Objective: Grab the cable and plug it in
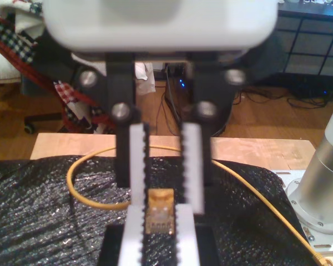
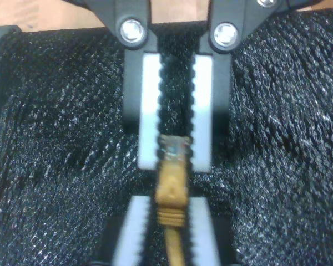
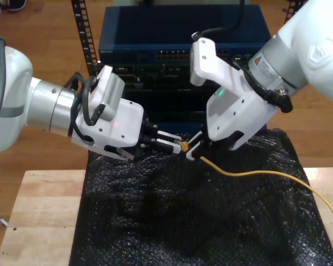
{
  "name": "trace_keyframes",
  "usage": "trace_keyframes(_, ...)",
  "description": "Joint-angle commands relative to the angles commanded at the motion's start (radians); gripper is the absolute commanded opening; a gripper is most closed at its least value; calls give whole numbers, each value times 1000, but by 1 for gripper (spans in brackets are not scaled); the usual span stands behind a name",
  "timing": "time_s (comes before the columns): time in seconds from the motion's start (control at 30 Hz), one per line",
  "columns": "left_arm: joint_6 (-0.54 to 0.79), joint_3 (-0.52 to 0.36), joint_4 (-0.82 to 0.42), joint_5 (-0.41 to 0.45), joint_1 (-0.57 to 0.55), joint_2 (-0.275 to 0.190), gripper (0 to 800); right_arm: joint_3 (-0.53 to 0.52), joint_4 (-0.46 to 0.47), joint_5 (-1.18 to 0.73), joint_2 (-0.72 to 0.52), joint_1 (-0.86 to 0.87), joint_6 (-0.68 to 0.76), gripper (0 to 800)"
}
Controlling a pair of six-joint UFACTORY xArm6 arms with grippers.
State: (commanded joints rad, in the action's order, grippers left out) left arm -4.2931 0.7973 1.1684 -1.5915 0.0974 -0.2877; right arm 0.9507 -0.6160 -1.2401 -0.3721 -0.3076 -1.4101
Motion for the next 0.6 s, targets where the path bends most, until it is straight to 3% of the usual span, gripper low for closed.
trace_keyframes(0.13,-5,2,0,-5,0,0,2,21,0,0,-2,3,-31,728)
trace_keyframes(0.37,-5,5,0,-20,-2,9,2,32,0,0,-3,20,-31,737)
trace_keyframes(0.43,-8,6,3,-23,-2,11,2,43,3,0,-8,20,-34,800)
trace_keyframes(0.6,-64,14,15,-52,0,51,2,49,5,0,-12,18,-48,799)
